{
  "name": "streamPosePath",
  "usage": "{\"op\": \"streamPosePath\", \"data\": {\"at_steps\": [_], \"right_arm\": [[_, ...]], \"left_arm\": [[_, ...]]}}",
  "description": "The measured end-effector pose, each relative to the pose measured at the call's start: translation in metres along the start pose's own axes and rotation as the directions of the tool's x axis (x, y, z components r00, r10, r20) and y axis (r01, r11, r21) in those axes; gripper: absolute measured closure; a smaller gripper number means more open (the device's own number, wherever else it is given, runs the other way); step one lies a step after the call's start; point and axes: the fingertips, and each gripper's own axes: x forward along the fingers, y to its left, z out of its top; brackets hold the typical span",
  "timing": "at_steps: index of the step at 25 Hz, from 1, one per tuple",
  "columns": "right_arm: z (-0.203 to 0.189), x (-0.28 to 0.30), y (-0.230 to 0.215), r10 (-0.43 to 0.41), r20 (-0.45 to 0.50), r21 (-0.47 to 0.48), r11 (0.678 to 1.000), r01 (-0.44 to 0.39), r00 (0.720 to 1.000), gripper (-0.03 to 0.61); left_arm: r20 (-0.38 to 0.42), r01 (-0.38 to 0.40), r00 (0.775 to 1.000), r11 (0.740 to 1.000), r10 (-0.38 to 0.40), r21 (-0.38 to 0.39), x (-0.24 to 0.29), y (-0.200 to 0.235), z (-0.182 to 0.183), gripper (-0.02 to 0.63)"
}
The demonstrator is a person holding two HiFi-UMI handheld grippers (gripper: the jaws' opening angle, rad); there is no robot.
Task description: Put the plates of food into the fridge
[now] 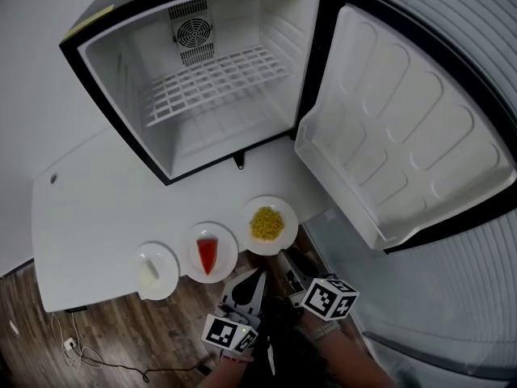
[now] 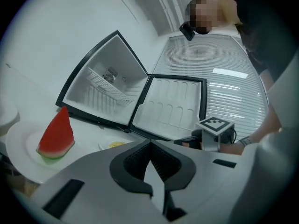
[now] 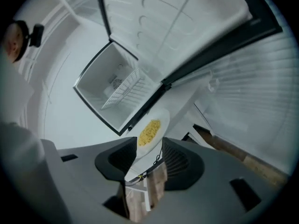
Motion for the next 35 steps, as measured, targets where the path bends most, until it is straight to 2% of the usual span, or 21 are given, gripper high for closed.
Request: {"op": "streamPosePath", "data": {"at_steps": [5, 9, 14, 18, 23, 26, 35], "right_arm": [[0.004, 0.022, -0.015, 0.026, 0.006, 0.210, 0.977, -0.027, 1.000, 0.431], [0.001, 0.033, -0.014, 0.078, 0.012, 0.319, 0.944, -0.078, 0.997, 0.431], [0.000, 0.035, -0.013, 0.117, 0.038, 0.363, 0.924, -0.122, 0.992, 0.436], [0.003, 0.036, -0.012, 0.125, 0.061, 0.391, 0.910, -0.139, 0.990, 0.504], [0.005, 0.032, -0.013, 0.136, 0.088, 0.487, 0.858, -0.161, 0.987, 0.558], [0.006, 0.027, -0.011, 0.129, 0.071, 0.485, 0.862, -0.147, 0.989, 0.561], [0.026, 0.014, 0.011, 0.093, 0.108, 0.558, 0.818, -0.138, 0.990, 0.561]], "left_arm": [[-0.016, -0.006, 1.000, 1.000, 0.006, 0.002, 0.003, 0.002, -0.008, 0.607], [-0.031, -0.010, 0.999, 1.000, 0.010, -0.002, 0.004, 0.006, -0.010, 0.607], [-0.036, -0.015, 0.999, 1.000, 0.015, 0.015, 0.011, 0.011, -0.008, 0.607], [-0.038, -0.006, 0.999, 1.000, 0.007, 0.015, 0.017, 0.014, -0.007, 0.607], [-0.033, 0.010, 0.999, 1.000, -0.010, 0.015, 0.022, 0.011, -0.002, 0.607], [-0.024, 0.016, 1.000, 1.000, -0.016, 0.002, 0.023, 0.009, 0.004, 0.607], [0.027, 0.049, 0.998, 0.998, -0.049, 0.026, 0.027, -0.001, 0.055, 0.607]]}}
